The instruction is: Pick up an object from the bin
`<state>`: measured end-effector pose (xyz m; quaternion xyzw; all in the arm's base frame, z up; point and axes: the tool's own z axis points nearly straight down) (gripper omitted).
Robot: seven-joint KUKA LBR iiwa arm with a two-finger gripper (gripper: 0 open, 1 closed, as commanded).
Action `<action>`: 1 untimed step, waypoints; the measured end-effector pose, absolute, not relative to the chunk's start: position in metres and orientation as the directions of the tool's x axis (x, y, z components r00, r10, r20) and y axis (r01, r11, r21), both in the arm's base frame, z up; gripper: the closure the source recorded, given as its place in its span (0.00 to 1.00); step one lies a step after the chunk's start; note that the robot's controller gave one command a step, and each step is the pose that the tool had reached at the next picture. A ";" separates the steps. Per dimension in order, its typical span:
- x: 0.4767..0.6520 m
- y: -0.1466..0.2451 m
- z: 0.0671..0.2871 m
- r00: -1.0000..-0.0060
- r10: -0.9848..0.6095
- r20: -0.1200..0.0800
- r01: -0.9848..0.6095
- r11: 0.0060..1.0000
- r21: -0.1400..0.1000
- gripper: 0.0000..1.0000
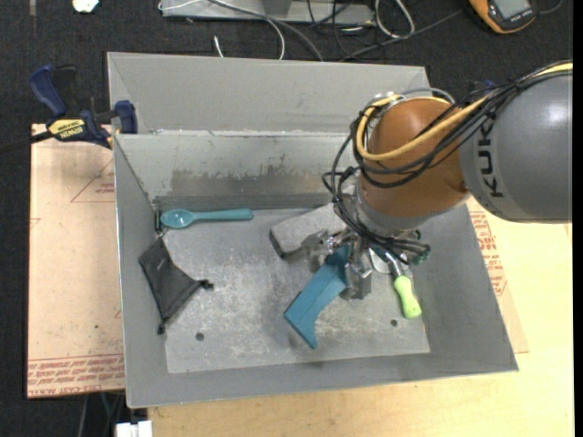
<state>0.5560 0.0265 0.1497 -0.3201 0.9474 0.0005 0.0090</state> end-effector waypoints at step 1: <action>0.549 0.027 0.178 -0.795 -0.606 -0.009 -0.606 0.795 0.003 1.00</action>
Offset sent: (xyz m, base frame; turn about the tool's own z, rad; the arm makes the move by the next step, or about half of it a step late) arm 0.0137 -0.0231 0.1679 0.0024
